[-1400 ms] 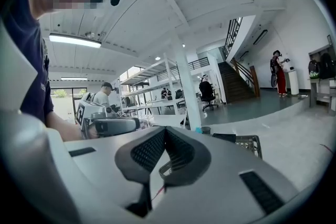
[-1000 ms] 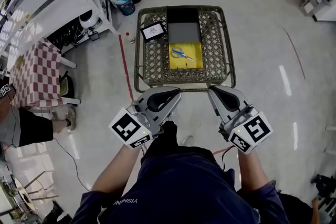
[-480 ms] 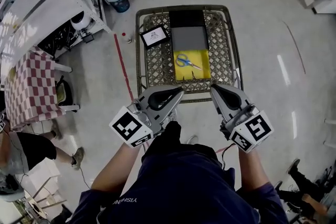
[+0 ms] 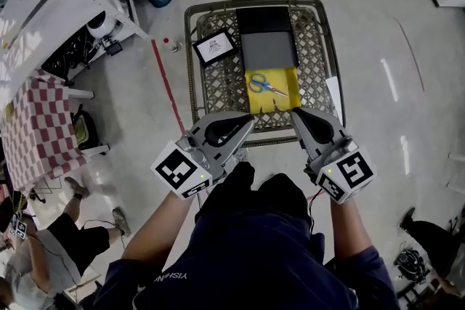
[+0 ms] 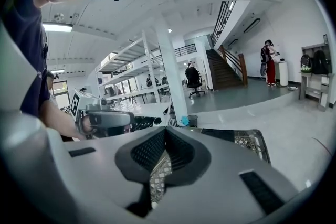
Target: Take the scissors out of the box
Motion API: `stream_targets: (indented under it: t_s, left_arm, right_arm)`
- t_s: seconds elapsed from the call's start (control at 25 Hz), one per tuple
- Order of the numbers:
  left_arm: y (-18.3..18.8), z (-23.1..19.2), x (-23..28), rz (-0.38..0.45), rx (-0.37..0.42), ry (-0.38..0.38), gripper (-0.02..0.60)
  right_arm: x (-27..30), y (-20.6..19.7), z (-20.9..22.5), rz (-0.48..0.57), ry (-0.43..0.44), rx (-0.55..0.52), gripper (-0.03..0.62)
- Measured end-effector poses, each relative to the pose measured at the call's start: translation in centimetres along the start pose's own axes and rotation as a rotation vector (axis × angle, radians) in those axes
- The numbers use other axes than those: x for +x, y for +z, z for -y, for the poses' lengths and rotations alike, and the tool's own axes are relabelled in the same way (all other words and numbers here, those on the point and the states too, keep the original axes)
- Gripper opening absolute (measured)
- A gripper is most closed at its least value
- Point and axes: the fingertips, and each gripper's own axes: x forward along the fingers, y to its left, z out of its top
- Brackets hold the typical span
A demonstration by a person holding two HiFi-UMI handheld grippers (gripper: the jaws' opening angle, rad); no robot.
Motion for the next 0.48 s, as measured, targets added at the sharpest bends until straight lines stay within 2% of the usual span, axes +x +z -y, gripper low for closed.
stream_targets:
  t_s: [0.48]
  left_arm:
    - [-3.8,-4.7,2.0,-0.045,-0.063,0.045,0.025]
  right_arm:
    - [4.8,-4.2,3.4,-0.090,0.021,-0.016,0.015]
